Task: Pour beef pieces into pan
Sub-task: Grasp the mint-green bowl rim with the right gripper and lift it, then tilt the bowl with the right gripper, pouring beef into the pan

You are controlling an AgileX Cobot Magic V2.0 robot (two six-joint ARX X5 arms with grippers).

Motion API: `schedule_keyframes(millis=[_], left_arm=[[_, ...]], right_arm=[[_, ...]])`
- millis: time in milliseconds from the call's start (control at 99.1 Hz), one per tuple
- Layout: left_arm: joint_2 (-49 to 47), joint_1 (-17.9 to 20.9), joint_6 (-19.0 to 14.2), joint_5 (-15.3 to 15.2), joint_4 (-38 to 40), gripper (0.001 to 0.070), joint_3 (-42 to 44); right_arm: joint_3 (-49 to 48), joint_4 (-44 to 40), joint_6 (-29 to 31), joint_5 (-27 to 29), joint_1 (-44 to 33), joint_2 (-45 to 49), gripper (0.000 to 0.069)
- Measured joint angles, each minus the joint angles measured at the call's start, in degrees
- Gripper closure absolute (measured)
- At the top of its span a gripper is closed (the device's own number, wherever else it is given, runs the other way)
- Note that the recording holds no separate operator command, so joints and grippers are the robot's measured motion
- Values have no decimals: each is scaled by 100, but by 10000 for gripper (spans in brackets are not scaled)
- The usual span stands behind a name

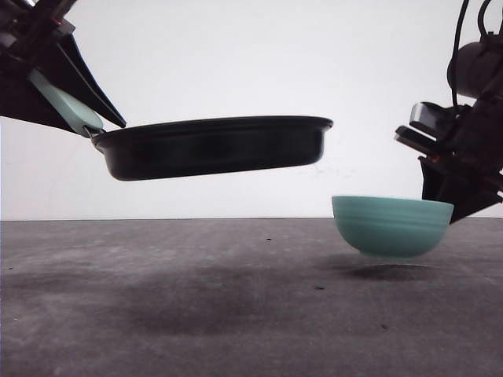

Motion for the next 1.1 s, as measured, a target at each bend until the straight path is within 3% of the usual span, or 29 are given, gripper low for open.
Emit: schedule_keyframes(millis=[222,444,706,958,1099], left_arm=[[0,-210,-24,-149,0,664,0],[28,-409,-144,-197,63,664,0],[116,-498,-216,-208,52,664,4],[120,-498,-83,-273,-415,664,651],[120,-492,195,-415,-872,664,960]], right_arm=[[0,131,39,-50,308,-962,675],[0,402,219,229,1338,-2138,675],[0,754,46,2988,3526,-2651,675],[0,1731,-1051,5923,5101,-2398,675],[0,2446,-1753,6798,5364,-2345,675]])
